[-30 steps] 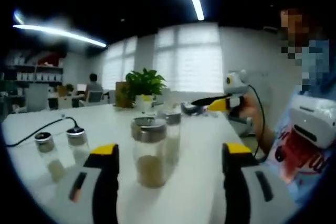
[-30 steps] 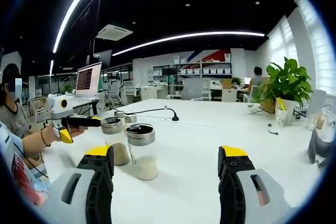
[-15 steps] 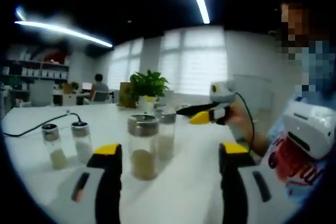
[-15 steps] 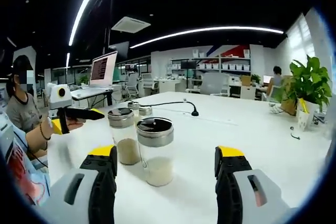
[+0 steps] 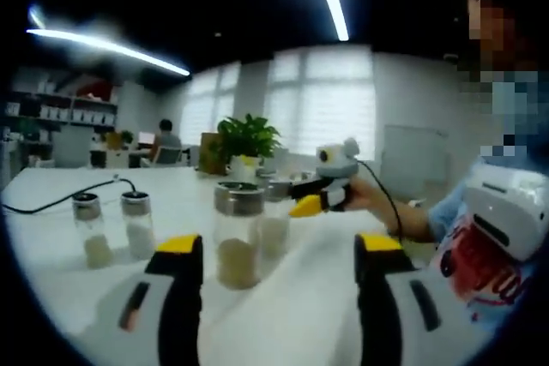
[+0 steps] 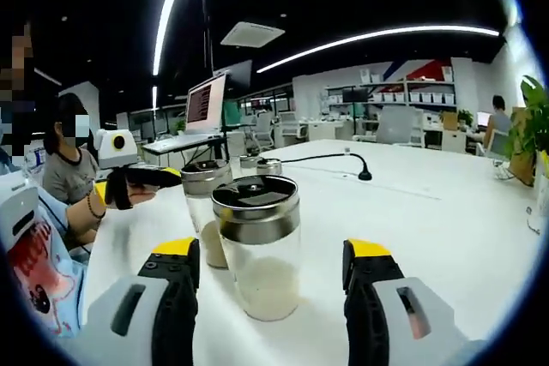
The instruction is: Rotate the seasoning bottle until the label or dispensing opening points toward the visible target arrow and the bottle remains upright within the marked orientation range
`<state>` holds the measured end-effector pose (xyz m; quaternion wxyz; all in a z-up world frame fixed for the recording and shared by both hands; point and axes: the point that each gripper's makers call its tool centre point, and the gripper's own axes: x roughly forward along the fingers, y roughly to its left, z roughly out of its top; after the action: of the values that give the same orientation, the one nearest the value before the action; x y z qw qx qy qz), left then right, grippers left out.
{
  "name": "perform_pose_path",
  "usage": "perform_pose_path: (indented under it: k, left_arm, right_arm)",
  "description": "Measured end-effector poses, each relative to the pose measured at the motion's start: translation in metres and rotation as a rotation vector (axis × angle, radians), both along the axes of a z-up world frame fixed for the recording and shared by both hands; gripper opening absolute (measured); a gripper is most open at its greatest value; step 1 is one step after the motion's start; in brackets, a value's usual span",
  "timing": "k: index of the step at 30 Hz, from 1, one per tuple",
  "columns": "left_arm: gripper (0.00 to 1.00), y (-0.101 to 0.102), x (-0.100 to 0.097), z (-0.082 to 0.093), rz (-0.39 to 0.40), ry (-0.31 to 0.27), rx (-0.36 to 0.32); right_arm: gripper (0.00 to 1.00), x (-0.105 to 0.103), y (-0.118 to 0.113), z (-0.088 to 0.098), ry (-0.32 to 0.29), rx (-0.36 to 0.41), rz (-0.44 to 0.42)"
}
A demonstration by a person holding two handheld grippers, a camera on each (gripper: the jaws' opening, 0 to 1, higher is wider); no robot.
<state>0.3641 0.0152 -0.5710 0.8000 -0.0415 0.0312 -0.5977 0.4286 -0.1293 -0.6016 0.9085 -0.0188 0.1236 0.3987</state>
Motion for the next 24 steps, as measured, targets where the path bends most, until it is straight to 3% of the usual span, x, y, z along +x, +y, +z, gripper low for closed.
perform_pose_path:
  k: [3,7,9,10,14,18,24]
  left_arm:
    - [0.76,0.0,0.0,-0.001,0.001,-0.005,0.004]
    - [0.76,-0.002,-0.001,-0.003,-0.002,0.005,0.008]
    - [0.75,-0.001,0.0,-0.003,0.001,0.014,-0.01]
    - [0.74,-0.001,0.0,-0.003,-0.004,0.02,-0.02]
    - [0.7,0.0,0.0,-0.003,-0.005,0.017,-0.028]
    - [0.67,0.001,0.001,-0.006,-0.001,0.011,-0.018]
    - [0.66,0.001,0.001,-0.006,-0.009,0.027,-0.033]
  right_arm:
    - [0.64,-0.004,0.008,0.003,-0.014,0.033,0.067]
    - [0.62,-0.002,0.009,0.002,-0.002,0.058,0.082]
    - [0.54,0.004,0.005,0.0,-0.019,0.044,0.061]
    - [0.52,0.004,0.008,0.004,-0.06,0.048,0.093]
    - [0.39,-0.003,0.016,0.004,-0.054,0.072,0.152]
    - [0.39,-0.001,0.013,0.004,-0.061,0.073,0.135]
    - [0.38,-0.003,0.016,0.004,-0.074,0.091,0.205]
